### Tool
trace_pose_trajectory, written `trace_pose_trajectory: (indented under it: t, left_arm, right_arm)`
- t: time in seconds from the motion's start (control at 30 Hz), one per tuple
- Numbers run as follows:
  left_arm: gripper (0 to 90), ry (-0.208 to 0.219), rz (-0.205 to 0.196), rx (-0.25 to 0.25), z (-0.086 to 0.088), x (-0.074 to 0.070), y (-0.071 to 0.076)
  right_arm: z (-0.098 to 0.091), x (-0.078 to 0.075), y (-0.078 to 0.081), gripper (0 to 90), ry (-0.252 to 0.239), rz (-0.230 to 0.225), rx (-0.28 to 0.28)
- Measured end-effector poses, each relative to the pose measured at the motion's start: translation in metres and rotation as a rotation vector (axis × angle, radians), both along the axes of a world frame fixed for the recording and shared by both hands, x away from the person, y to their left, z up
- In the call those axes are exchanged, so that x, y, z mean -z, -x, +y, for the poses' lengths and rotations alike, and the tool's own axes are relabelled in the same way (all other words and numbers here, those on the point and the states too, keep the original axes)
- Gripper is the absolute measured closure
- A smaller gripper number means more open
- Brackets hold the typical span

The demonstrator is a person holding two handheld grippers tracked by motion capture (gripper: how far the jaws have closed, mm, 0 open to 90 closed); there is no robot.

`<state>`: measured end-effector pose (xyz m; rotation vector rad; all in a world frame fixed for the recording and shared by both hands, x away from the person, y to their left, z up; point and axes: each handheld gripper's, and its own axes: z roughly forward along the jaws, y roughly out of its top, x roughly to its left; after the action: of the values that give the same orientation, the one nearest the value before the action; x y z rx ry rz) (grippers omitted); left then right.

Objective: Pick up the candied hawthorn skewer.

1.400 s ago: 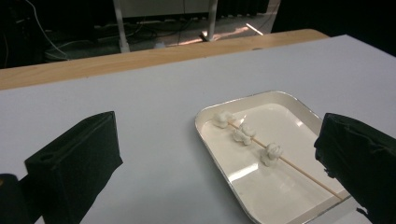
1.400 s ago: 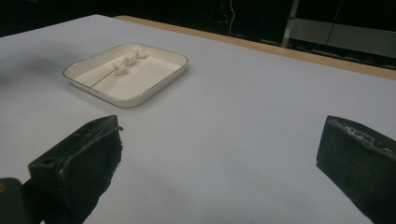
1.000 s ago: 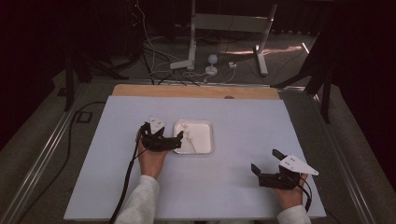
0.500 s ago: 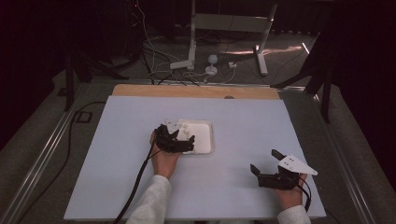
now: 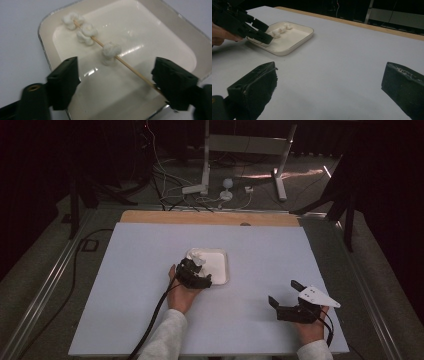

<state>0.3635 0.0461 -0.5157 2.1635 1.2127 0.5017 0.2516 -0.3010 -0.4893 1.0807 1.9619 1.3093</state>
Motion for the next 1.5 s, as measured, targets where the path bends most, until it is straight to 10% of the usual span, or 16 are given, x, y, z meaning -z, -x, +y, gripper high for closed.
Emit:
trace_pose_trajectory:
  t: [0.57, 1.5]
  left_arm:
    - [88.6, 0.091, 0.164, -0.041, 0.028, -0.008, -0.004]
    - [89.8, 0.157, 0.133, -0.002, 0.038, -0.013, 0.002]
  right_arm:
    - [0.001, 0.001, -0.001, 0.0, 0.000, 0.014, -0.009]
    - [0.000, 0.001, 0.000, 0.0, -0.004, 0.014, -0.008]
